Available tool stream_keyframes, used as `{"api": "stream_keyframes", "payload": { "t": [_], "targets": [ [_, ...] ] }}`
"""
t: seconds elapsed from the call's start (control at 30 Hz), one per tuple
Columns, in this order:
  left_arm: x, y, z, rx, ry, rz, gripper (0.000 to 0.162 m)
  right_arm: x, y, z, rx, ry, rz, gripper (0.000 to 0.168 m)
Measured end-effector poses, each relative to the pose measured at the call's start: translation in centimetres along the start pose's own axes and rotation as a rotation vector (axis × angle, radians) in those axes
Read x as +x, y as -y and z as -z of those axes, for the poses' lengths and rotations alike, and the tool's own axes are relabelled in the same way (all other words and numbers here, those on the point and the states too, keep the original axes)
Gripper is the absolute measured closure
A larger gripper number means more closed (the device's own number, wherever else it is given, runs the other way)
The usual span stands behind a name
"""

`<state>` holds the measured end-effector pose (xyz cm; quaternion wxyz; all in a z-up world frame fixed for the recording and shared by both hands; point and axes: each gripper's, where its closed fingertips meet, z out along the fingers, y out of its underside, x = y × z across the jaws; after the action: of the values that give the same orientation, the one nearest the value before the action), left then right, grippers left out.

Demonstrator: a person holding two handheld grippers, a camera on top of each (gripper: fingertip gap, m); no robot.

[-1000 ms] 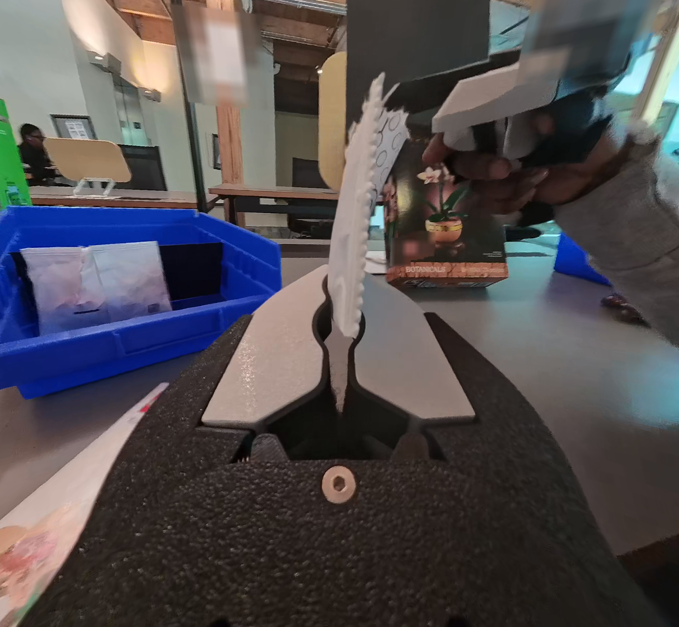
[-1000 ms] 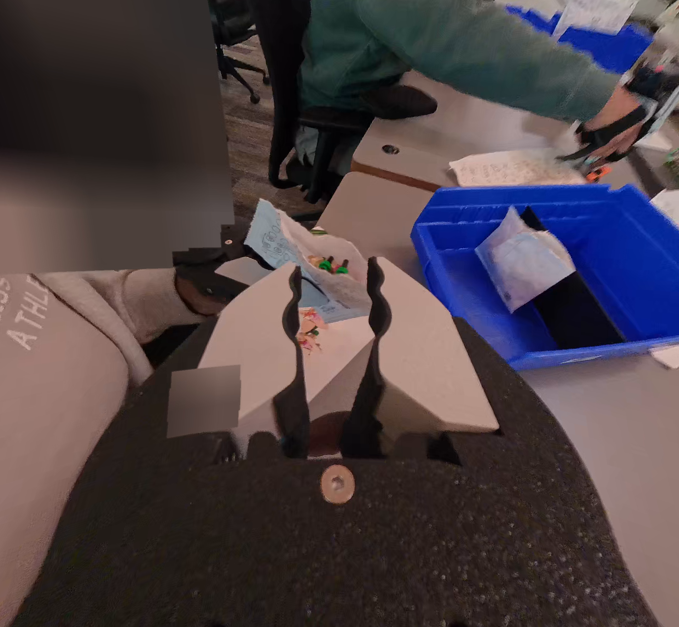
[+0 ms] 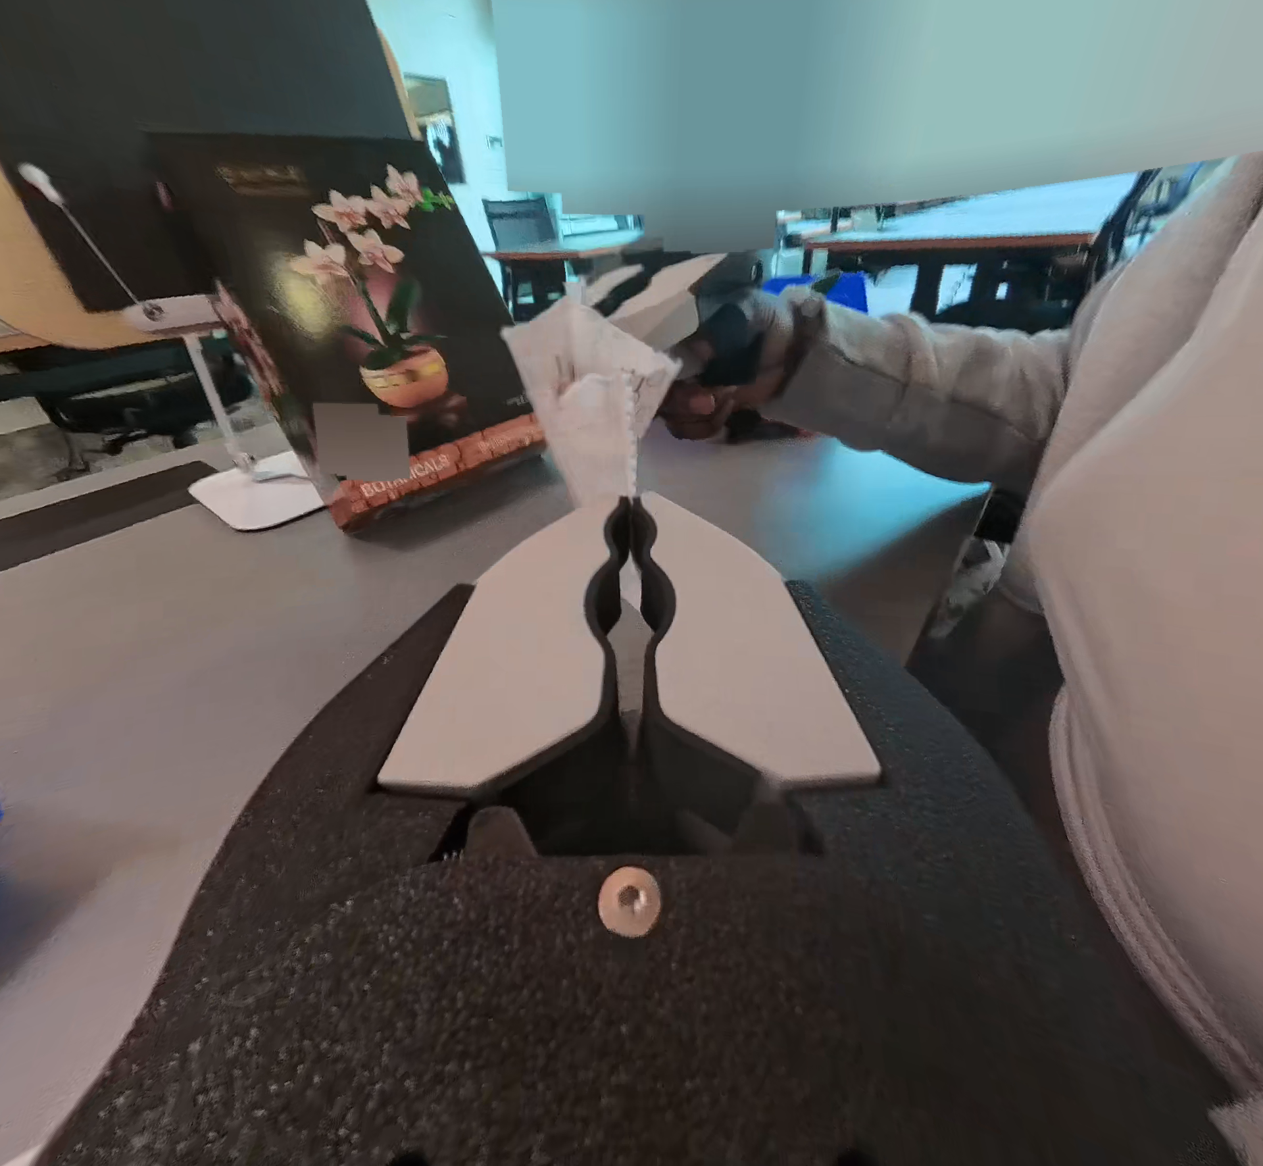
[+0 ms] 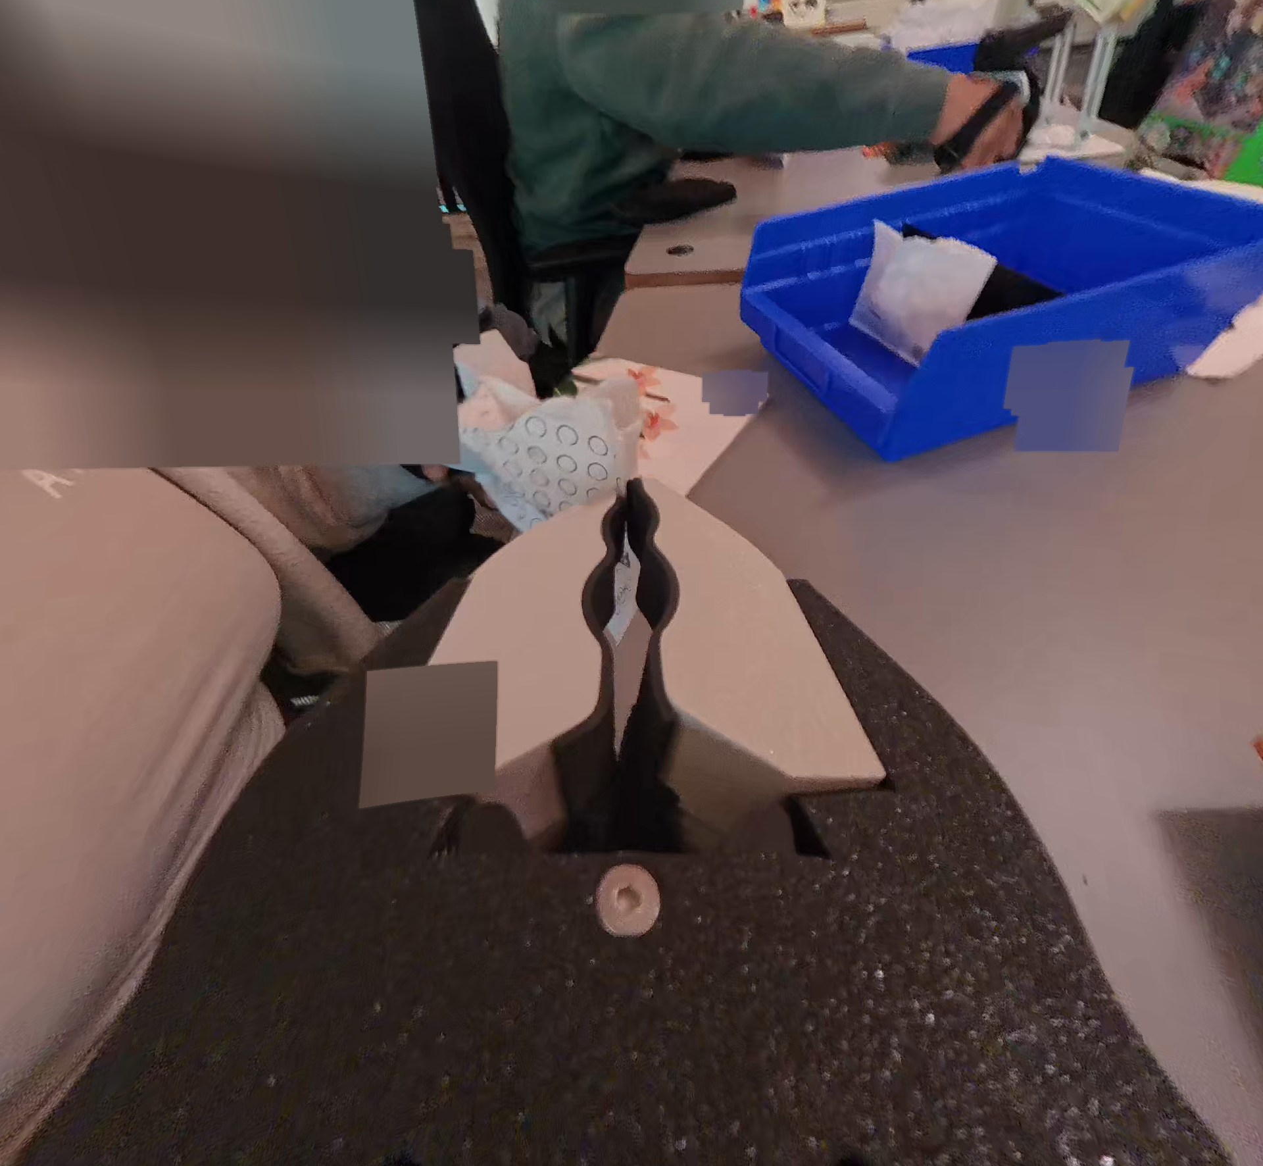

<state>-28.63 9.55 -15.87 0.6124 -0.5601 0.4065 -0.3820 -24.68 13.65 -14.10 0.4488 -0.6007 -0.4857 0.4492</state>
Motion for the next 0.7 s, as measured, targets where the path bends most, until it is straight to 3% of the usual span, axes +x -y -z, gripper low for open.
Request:
{"api": "stream_keyframes", "payload": {
  "t": [0.13,0.3,0.5,0.57,0.6,0.7],
  "targets": [
    [0.4,-0.6,-1.1,-0.030,-0.012,0.001,0.162,-0.2,-0.8,1.8,-0.011,-0.028,0.014,0.168],
    [2.5,-0.2,-2.0,0.028,-0.163,0.025,0.162,-0.5,-0.3,3.4,0.061,-0.016,-0.055,0.168],
    [3.9,1.6,-3.0,0.190,-0.317,0.130,0.162,-1.2,-0.5,3.5,0.081,0.009,-0.139,0.168],
    [3.3,1.4,-3.3,0.202,-0.286,0.142,0.162,-0.5,0.0,4.4,0.117,-0.044,-0.129,0.164],
    [2.9,1.5,-3.2,0.217,-0.265,0.144,0.162,-0.3,0.2,5.0,0.141,-0.050,-0.136,0.153],
    [2.3,2.2,-2.6,0.276,-0.266,0.187,0.162,-0.7,-1.1,5.5,0.137,0.020,-0.194,0.145]
  ]
}}
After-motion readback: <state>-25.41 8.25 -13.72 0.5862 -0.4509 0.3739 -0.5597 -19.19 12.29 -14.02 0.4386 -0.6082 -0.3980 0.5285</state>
